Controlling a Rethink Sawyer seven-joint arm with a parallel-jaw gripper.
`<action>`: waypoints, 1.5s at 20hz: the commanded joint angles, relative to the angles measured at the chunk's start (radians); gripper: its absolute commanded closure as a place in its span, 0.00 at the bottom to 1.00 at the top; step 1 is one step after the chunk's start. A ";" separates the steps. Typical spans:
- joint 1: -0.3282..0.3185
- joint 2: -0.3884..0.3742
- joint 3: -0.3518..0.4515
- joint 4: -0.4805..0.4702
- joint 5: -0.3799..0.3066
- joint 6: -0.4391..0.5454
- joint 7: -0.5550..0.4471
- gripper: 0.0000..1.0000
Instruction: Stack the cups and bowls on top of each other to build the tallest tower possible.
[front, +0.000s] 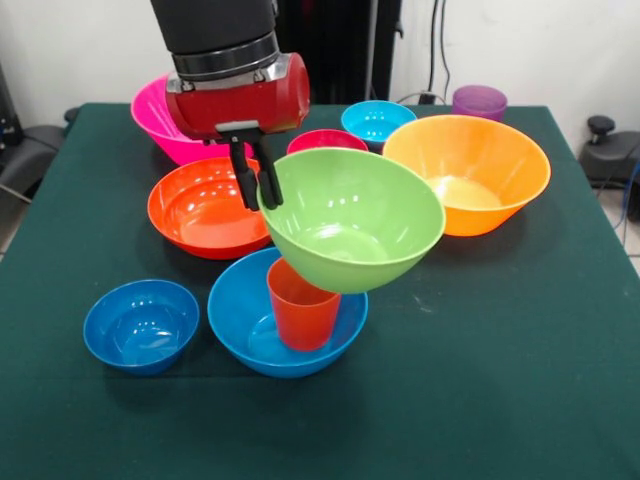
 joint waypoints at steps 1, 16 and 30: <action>-0.009 0.037 0.052 0.009 -0.079 0.075 -0.212 1.00; -0.022 0.054 0.073 -0.007 -0.094 0.070 -0.216 1.00; -0.012 0.033 0.050 -0.023 -0.133 0.093 -0.232 1.00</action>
